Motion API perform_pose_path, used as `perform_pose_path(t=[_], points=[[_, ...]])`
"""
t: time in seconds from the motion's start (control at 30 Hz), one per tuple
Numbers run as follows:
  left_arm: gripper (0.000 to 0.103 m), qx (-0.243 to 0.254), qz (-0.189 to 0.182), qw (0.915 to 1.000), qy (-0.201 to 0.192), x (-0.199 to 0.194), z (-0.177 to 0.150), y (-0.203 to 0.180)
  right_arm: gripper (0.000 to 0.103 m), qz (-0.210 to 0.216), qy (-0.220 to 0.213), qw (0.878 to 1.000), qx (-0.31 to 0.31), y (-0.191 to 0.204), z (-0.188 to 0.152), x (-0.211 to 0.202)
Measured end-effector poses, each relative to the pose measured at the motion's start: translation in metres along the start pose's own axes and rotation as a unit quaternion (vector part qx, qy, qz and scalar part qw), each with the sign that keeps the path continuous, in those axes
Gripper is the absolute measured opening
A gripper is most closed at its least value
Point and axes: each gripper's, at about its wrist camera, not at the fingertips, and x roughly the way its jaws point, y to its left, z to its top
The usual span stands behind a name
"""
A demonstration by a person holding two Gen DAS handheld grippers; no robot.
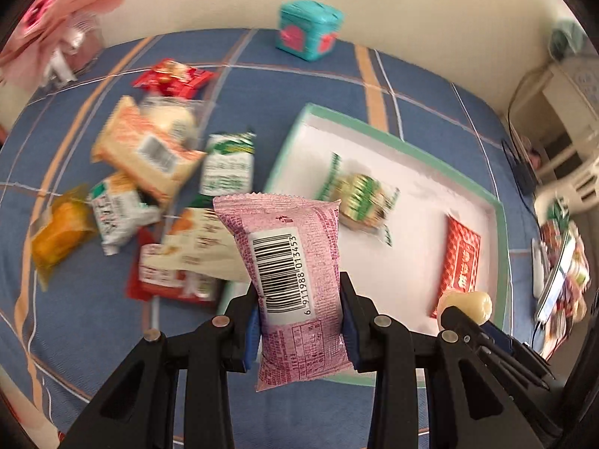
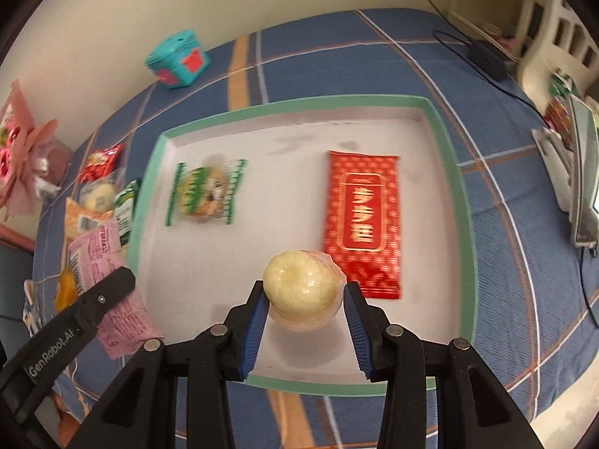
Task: Organize snacks
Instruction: 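Carry the pink packet with the left gripper while the right carries the pudding cup into the tray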
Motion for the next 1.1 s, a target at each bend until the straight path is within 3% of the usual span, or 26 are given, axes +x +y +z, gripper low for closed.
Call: perform_pose_path(t=[0.2, 0.3, 0.47, 0.6, 0.87, 0.93, 1.1], points=[[0.041, 0.023, -0.006, 0.9996, 0.016, 0.008, -0.001, -0.017, 0.045, -0.003, 0.012, 1.000, 0.005, -0.002, 0.000, 0.007], [0.050, 0.015, -0.003, 0.9998, 0.016, 0.007, 0.002, -0.013, 0.046, -0.008, 0.014, 1.000, -0.001, 0.002, -0.001, 0.009], [0.053, -0.014, -0.002, 0.9997, 0.020, -0.002, 0.006, 0.005, 0.049, -0.014, 0.012, 1.000, -0.014, 0.009, -0.003, 0.007], [0.069, -0.042, 0.005, 0.9991, 0.006, -0.016, 0.012, 0.028, 0.069, -0.013, 0.004, 0.999, -0.034, 0.024, -0.004, 0.004], [0.085, -0.086, 0.055, 0.9943, -0.032, -0.034, 0.022, 0.082, 0.090, 0.004, -0.014, 0.997, -0.082, 0.063, -0.010, -0.003], [0.086, -0.094, 0.073, 0.9921, -0.039, -0.038, 0.024, 0.096, 0.102, 0.009, -0.020, 0.996, -0.089, 0.072, -0.012, -0.004], [0.094, -0.122, 0.112, 0.9843, -0.061, -0.046, 0.026, 0.134, 0.103, 0.023, -0.052, 0.992, -0.116, 0.102, -0.017, -0.010]])
